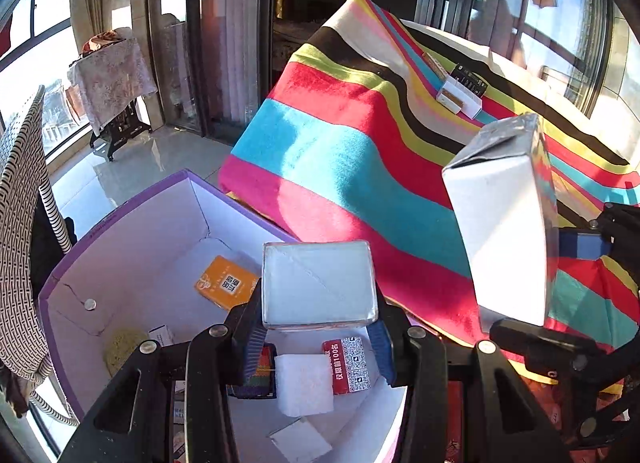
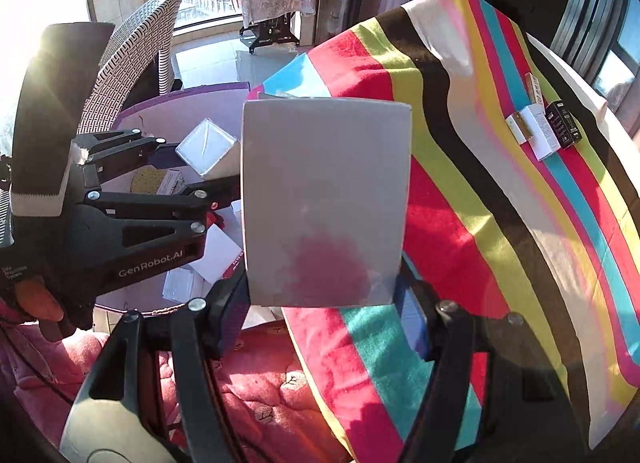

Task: Organize objects
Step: 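Carry both held white boxes toward the storage bin, then open both tools over the bin to drop the white boxes, then move both empty tools back over the table toward the remaining boxes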

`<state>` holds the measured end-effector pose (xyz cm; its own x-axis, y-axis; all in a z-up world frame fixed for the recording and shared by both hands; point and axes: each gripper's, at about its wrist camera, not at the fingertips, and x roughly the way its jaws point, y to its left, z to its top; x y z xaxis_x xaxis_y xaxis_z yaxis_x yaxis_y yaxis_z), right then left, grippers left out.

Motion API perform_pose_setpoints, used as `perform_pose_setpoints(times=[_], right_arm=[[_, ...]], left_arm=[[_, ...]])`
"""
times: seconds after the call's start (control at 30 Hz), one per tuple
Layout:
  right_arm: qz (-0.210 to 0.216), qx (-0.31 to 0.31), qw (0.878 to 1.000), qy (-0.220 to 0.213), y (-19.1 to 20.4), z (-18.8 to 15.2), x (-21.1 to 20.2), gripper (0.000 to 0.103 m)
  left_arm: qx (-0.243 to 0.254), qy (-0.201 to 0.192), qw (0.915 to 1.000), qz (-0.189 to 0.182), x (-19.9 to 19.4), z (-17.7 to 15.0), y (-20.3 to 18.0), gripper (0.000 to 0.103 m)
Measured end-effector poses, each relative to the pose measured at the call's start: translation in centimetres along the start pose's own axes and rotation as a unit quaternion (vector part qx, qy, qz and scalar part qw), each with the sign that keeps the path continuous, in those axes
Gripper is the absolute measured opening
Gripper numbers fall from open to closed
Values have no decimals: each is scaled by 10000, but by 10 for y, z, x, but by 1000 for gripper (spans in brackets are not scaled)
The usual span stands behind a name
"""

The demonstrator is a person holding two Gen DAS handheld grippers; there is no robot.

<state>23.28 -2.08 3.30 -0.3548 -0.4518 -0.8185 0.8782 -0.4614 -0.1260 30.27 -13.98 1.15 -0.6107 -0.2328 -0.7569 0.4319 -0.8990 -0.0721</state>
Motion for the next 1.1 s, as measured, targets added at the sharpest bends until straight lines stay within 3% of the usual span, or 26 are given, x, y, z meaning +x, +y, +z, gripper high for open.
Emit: perform_pose_setpoints(times=[0.3, 0.5, 0.73, 0.8, 0.9, 0.93, 1.0, 1.07, 1.1], right_arm=[[357, -571, 9977, 107, 40, 13, 16, 69], [552, -1124, 9921, 1, 75, 31, 23, 69], [927, -1663, 9817, -53, 118, 29, 33, 69], [1080, -1647, 9804, -56, 118, 27, 37, 70], [1219, -1520, 9808, -11, 108, 24, 40, 73], [1202, -1438, 9823, -88, 100, 25, 38, 73], [1120, -1163, 9864, -303, 74, 24, 29, 73], [848, -733, 9925, -492, 37, 24, 22, 78], [660, -473, 9952, -545, 14, 23, 20, 79]], left_arm=[[-748, 136, 9944, 731, 5, -15, 68, 47], [-1189, 125, 9846, 1275, 2, -19, 109, 47], [-1342, 86, 9722, 1916, -3, -23, 140, 47], [-1388, 197, 9668, 2137, -1, -24, 145, 57], [-1454, 192, 9503, 2747, -4, -21, 151, 77], [-1534, 102, 9454, 2873, -8, -19, 153, 78], [-1696, -137, 9429, 2863, -14, -11, 151, 79], [-1777, -381, 9512, 2493, -16, 4, 137, 82], [-1731, -500, 9594, 2170, -16, 14, 125, 83]])
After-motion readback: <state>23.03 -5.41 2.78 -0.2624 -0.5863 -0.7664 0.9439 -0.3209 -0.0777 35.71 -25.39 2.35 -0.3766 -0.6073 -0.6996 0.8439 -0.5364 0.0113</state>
